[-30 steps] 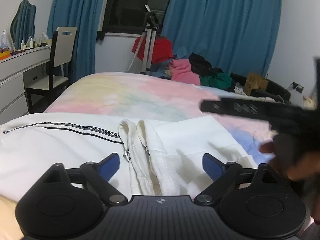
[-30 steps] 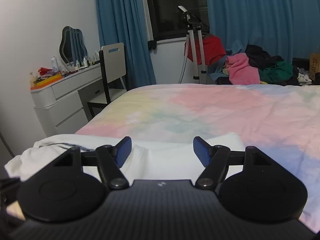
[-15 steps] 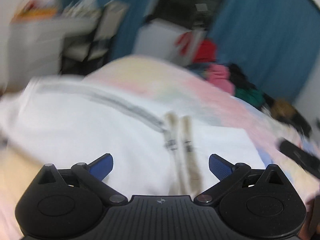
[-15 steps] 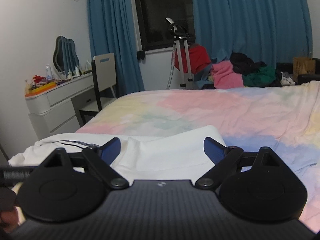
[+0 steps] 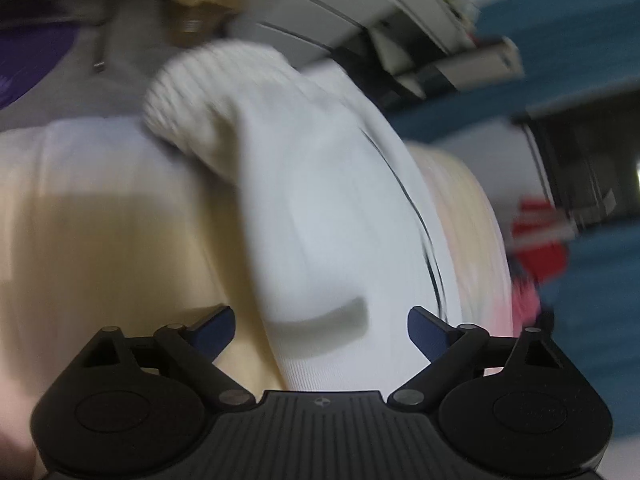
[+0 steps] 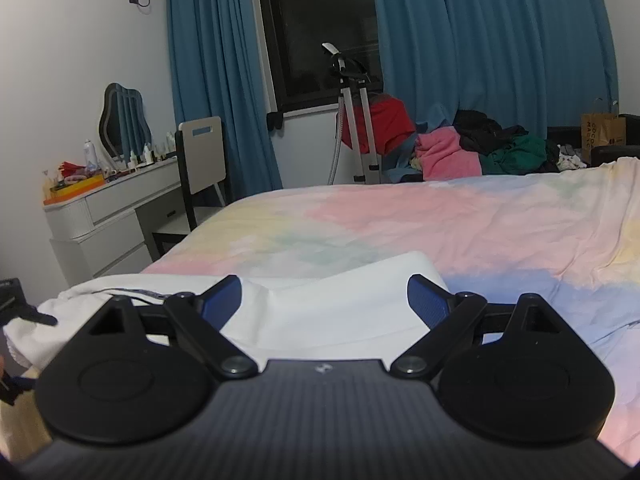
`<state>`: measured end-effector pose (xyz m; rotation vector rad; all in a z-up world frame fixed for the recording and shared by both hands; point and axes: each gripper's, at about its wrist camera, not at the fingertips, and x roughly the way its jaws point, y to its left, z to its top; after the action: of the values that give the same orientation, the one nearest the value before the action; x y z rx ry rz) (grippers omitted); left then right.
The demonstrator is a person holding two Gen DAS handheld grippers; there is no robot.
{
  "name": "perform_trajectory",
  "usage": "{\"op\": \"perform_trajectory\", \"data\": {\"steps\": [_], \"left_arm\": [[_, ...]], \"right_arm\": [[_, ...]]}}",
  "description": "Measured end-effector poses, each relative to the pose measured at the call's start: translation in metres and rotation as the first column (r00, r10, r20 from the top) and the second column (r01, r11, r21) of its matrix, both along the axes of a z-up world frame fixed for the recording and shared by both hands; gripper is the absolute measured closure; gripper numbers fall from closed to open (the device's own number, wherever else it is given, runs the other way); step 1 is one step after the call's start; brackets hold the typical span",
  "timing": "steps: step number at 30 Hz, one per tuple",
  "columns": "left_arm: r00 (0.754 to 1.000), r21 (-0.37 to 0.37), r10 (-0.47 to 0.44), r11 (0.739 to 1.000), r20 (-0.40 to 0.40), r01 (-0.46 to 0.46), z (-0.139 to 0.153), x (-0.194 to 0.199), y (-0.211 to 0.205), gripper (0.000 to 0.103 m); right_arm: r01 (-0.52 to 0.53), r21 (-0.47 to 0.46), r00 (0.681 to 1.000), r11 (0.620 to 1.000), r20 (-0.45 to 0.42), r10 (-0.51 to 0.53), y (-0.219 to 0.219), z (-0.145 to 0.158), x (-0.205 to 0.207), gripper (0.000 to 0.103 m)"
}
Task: Fold clothes
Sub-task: 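Grasp the ribbed cuffs with the left gripper and lift them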
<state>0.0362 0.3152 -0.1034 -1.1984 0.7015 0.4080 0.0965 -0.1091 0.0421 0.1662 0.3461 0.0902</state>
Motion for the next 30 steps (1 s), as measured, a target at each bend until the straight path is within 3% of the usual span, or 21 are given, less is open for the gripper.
{"op": "perform_trajectory", "data": {"steps": [4, 6, 8, 10, 14, 17, 20, 26, 30], "left_arm": [[0.994, -0.109, 0.103, 0.989, 0.034, -0.099, -0.011, 0.009, 0.037, 0.016], [0.99, -0.11, 0.128, 0.987, 0.057, -0.122, -0.016, 0.017, 0.051, 0.022], [0.989, -0.031, 0.143, 0.989, 0.047, -0.141, -0.02, 0.024, 0.052, 0.036], [0.987, 0.027, 0.155, 0.987, 0.042, -0.156, -0.022, 0.029, 0.052, 0.04], [0.984, 0.103, 0.155, 0.981, 0.087, -0.164, -0.011, 0.034, 0.048, 0.062], [0.986, 0.182, 0.123, 0.973, 0.115, -0.142, 0.004, 0.041, 0.035, 0.079], [0.985, 0.276, 0.084, 0.953, 0.153, -0.124, 0.029, 0.047, 0.016, 0.082], [0.968, 0.478, 0.003, 0.869, 0.25, -0.126, 0.083, 0.048, -0.036, 0.084], [0.94, 0.624, -0.096, 0.769, 0.327, -0.139, 0.131, 0.047, -0.105, 0.085]], "right_arm": [[-0.037, 0.0, 0.997, 0.999, -0.061, 0.037, 0.009, -0.014, 0.013, 0.012], [-0.065, -0.002, 0.993, 0.998, -0.099, 0.064, 0.016, -0.021, 0.019, 0.012], [-0.113, -0.015, 0.985, 0.993, -0.135, 0.11, 0.027, -0.027, 0.026, 0.012], [-0.197, -0.013, 0.966, 0.98, -0.173, 0.192, 0.039, -0.032, 0.035, 0.012], [-0.245, -0.11, 0.947, 0.963, -0.242, 0.213, 0.065, -0.048, 0.048, 0.012], [-0.276, -0.119, 0.926, 0.954, -0.297, 0.232, 0.07, -0.062, 0.057, 0.011], [-0.282, -0.122, 0.923, 0.952, -0.307, 0.234, 0.071, -0.064, 0.06, 0.012], [-0.223, -0.07, 0.938, 0.972, -0.285, 0.195, 0.049, -0.049, 0.052, 0.012], [-0.112, 0.0, 0.964, 0.994, -0.243, 0.108, 0.015, -0.031, 0.045, 0.012]]}}
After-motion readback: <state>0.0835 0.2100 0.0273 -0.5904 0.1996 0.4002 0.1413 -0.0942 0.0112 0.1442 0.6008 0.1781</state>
